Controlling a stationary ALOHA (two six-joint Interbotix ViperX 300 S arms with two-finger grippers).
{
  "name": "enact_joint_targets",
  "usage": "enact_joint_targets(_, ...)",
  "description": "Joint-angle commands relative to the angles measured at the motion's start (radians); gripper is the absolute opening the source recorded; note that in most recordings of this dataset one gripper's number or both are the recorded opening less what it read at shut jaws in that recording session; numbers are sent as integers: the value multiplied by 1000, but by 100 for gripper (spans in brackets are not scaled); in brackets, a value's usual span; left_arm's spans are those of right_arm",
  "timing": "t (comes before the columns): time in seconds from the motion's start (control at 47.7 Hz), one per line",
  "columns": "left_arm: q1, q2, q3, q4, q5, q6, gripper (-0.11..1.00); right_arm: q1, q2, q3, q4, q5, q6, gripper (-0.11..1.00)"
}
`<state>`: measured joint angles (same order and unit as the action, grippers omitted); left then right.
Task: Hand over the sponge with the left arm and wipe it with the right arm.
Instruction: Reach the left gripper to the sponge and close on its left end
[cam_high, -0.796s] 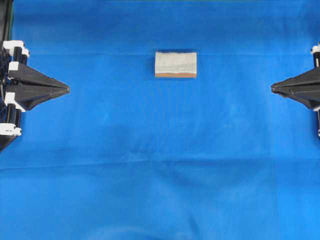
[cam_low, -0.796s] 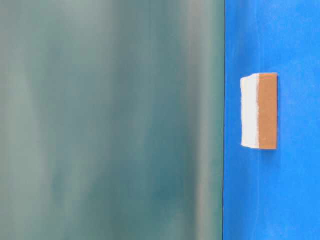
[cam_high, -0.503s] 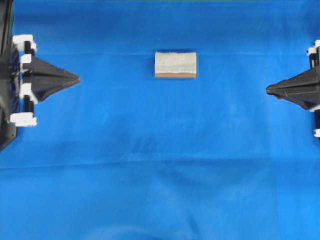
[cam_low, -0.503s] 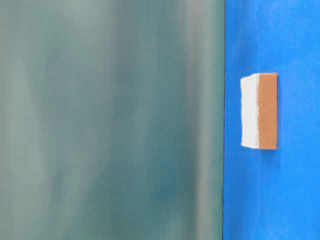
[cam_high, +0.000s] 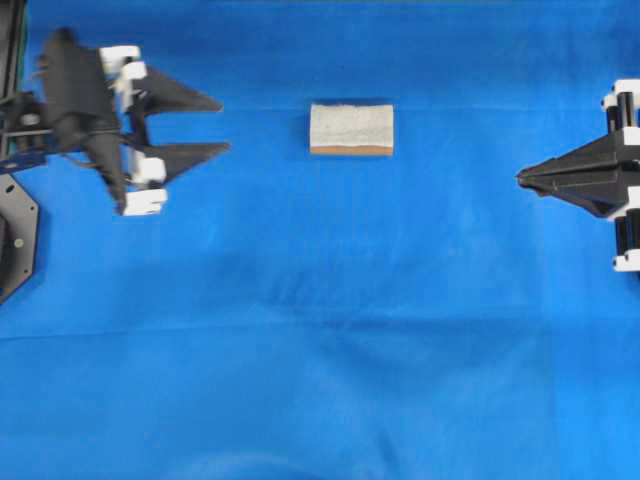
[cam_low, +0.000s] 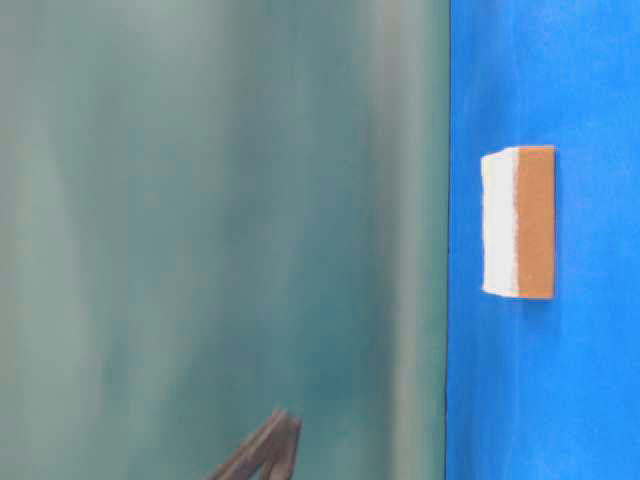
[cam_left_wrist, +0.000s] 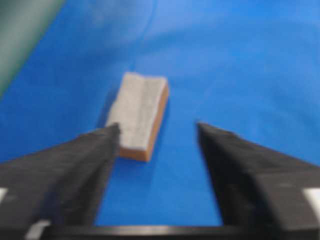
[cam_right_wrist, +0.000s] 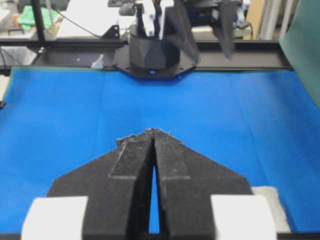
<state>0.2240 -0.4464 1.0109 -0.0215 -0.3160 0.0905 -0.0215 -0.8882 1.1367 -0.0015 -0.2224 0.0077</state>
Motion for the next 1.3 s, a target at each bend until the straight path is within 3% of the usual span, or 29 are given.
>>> enact_joint_targets(0.0,11,72,-71,-2,8,8,76,-2,6,-25,3,-3,2,-1)
enact_joint_targets(0.063,18,123,-106,-2,23,28,88,-2,8,-25,3,-3,3,-1)
enact_joint_targets(0.126,29,184,-147,-2,51,54,94,-2,9,-25,5,-3,6,-1)
enact_joint_targets(0.65,67,617,-417,-2,141,138,94,-6,28,-21,3,-3,11,-1)
enact_joint_targets(1.006,118,746,-476,-2,120,187,94,-6,34,-21,5,-3,11,-1)
enact_joint_targets(1.278,115,767,-477,-2,123,189,94,-6,49,-21,5,-3,11,-1)
